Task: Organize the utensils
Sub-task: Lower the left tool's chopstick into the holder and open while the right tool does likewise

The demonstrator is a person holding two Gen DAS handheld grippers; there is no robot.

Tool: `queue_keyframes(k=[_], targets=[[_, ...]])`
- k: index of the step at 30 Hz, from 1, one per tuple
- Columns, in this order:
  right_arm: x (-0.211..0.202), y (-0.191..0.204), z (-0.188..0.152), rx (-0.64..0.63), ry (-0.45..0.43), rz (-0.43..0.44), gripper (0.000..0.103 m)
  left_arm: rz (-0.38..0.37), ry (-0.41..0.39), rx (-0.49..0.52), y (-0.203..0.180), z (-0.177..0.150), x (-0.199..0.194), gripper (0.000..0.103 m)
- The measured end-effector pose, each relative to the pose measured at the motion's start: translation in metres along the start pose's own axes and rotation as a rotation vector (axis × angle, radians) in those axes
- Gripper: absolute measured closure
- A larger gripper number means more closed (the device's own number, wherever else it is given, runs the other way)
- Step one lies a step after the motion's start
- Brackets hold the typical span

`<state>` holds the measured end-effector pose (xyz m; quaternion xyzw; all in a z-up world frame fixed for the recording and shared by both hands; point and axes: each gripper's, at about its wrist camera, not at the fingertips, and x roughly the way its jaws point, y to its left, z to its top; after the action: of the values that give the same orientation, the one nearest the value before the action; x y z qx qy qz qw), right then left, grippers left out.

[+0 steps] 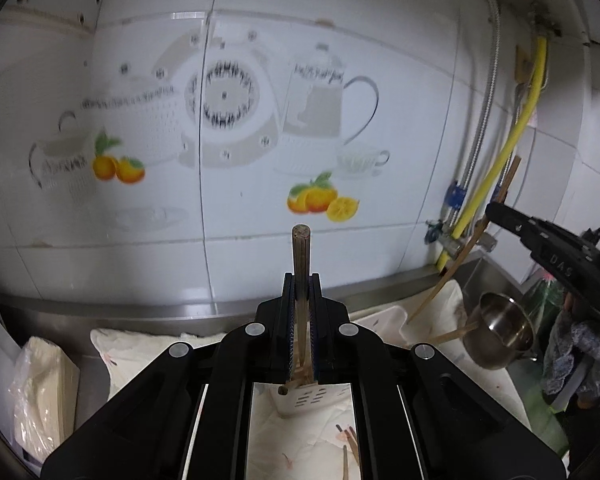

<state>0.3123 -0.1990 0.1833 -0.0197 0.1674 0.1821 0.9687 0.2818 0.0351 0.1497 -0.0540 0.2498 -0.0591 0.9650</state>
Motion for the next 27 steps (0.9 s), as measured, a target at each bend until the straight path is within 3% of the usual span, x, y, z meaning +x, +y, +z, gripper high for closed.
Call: queue_keyframes(k=[13, 27], targets=[[0.052, -0.012, -0.055, 0.017, 0.145, -0.011, 0.096, 0.012, 0.088, 0.007, 0.001, -0.022, 0.032, 0.098], [0.053, -0.018, -0.065, 0.035, 0.176, -0.016, 0.096, 0.014, 0.139, -0.005, 0.005, -0.032, 0.042, 0.097]])
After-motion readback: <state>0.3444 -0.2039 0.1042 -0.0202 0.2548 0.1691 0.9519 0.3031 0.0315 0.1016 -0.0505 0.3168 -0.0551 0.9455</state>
